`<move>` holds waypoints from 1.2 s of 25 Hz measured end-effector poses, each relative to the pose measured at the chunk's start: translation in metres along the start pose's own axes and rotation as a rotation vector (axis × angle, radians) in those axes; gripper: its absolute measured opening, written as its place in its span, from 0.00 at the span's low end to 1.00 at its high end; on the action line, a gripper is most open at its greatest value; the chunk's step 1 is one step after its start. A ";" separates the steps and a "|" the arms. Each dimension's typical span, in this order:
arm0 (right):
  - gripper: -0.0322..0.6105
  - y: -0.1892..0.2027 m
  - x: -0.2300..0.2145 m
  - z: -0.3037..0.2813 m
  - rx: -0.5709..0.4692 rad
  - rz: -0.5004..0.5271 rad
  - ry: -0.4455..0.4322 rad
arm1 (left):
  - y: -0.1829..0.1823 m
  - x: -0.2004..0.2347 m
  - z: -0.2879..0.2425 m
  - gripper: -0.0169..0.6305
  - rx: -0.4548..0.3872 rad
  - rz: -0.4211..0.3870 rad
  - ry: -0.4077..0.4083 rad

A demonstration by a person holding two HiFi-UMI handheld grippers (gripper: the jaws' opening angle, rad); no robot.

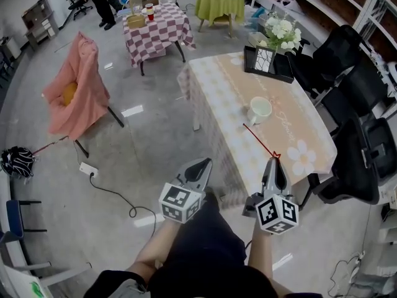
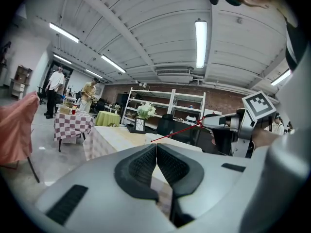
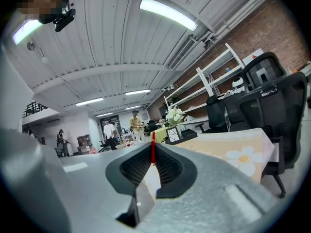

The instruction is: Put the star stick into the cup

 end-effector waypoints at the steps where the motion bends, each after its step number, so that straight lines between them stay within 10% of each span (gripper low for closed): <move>1: 0.08 0.000 0.001 -0.001 -0.001 0.001 -0.005 | 0.000 0.001 0.001 0.04 -0.003 0.001 -0.003; 30: 0.08 -0.021 0.003 -0.150 -0.015 0.036 -0.001 | -0.074 0.080 -0.115 0.04 -0.023 -0.006 0.014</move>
Point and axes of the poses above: the fingertips, and each gripper's own axes: z backward along the fingers, x to its left, y out of its underside, the point moved 8 cm from there along z, backward along the fingers, and after that the axes turned 13 degrees about z, right-handed, at the moved point
